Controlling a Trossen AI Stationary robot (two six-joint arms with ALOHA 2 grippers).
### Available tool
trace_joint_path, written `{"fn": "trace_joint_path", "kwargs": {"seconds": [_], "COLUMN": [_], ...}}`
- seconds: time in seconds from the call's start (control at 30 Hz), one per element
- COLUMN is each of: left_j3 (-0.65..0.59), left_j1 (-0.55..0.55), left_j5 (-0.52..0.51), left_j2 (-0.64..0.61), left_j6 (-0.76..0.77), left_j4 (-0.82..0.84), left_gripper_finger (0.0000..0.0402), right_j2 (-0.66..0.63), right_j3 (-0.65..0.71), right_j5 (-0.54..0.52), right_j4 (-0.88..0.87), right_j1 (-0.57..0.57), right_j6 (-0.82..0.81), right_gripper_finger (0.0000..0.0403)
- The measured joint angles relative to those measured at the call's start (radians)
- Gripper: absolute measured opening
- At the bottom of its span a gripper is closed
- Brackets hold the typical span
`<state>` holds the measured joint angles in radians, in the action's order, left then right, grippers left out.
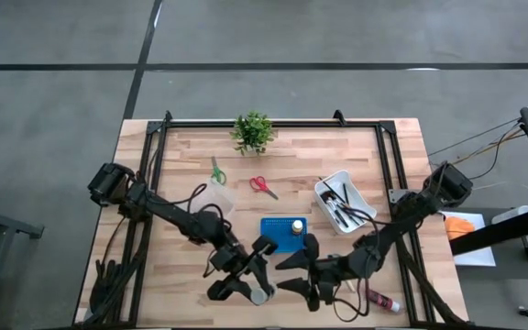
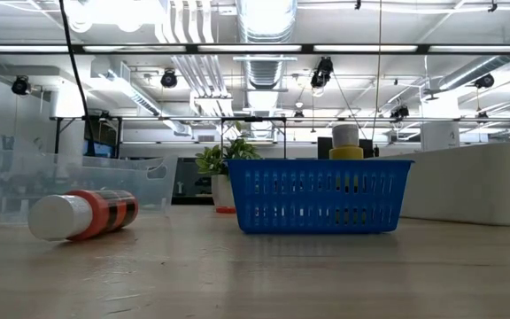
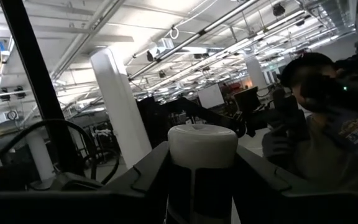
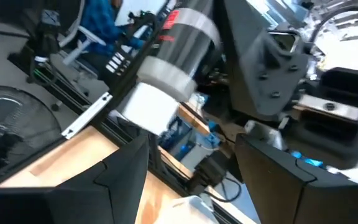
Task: Pick & Place Paint Supplies
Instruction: Put the gray paint bottle in the blue bin
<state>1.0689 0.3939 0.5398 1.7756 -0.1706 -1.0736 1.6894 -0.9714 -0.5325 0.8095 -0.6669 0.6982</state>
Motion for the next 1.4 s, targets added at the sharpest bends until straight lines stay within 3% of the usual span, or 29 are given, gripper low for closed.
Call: {"fn": "trace_joint_path", "kwargs": {"seconds": [0.6,1.0,1.4], "left_j3": [0.013,0.022,0.022], "left_j1": [-0.005,-0.019,-0.029], "left_j5": [0.011,0.025,0.058], "left_j2": [0.000,0.000,0.000], "left_j6": [-0.009,-0.008,0.018], "left_j4": [0.010,0.002,0.043], "left_gripper_finger": [0.0147,0.0147,0.0147], "right_j2": [-0.002,0.003,0.003], "right_j3": [-0.002,-0.003,-0.003], "right_j5": [0.197,0.229,0.346], "right_j4": [-0.023,-0.046,-0.050], "right_j1": [0.016,0.031,0.030], "right_j6": [-0.078,-0.128,-0.143], "right_gripper_finger": [0.0238,0.0238,0.0238]}}
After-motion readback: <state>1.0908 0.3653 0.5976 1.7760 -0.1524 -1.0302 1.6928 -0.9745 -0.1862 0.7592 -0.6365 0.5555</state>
